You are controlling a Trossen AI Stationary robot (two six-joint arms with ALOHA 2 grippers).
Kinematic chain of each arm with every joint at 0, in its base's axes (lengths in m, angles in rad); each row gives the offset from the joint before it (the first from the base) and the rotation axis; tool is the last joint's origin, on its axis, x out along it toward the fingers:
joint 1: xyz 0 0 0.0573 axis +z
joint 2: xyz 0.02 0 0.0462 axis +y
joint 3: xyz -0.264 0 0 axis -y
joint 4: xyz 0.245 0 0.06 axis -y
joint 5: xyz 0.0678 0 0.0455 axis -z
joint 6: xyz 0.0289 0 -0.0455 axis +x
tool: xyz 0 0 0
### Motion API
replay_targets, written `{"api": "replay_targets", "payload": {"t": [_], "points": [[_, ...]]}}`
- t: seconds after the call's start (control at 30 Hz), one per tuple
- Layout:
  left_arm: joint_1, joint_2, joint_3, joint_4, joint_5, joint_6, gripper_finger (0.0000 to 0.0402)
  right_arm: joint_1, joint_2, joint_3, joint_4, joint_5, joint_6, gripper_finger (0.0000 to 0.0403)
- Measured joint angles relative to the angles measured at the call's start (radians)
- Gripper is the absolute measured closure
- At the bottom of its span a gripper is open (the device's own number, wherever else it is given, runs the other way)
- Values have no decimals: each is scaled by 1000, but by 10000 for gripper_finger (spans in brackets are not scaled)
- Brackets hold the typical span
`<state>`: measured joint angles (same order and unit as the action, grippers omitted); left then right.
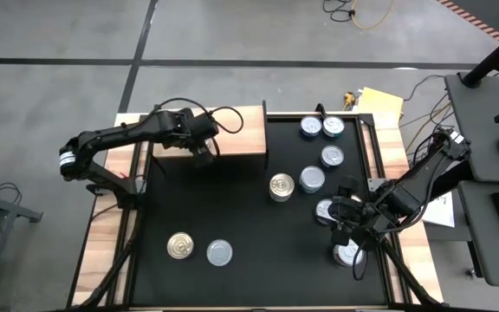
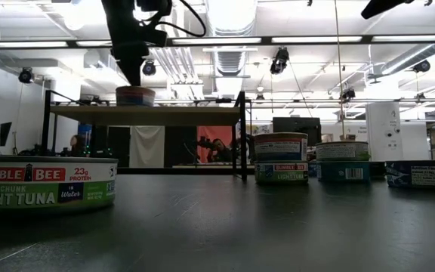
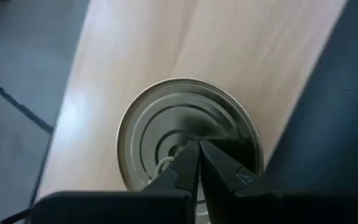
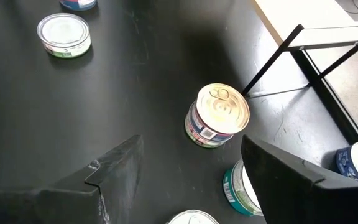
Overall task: Stack canned seafood by type on shelf
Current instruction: Put the blue/pink tuna can on the shelf
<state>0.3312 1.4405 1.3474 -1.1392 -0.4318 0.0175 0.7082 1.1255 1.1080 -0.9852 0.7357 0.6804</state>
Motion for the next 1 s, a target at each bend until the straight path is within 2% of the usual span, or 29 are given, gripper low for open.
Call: {"api": "replay_targets", "payload": {"t": [0.43,0.63,0.8,1.0], "points": [[21,0,0,61,-2,25,401,0,0,0,-1,22,-4,166],[11,0,93,-24,-1,-8,401,0,0,0,-1,37,-1,164],[11,-3,126,-62,103,3,401,0,0,0,-2,84,-12,167],[3,-2,90,-39,119,33,401,0,0,-20,-5,113,-12,182]]}}
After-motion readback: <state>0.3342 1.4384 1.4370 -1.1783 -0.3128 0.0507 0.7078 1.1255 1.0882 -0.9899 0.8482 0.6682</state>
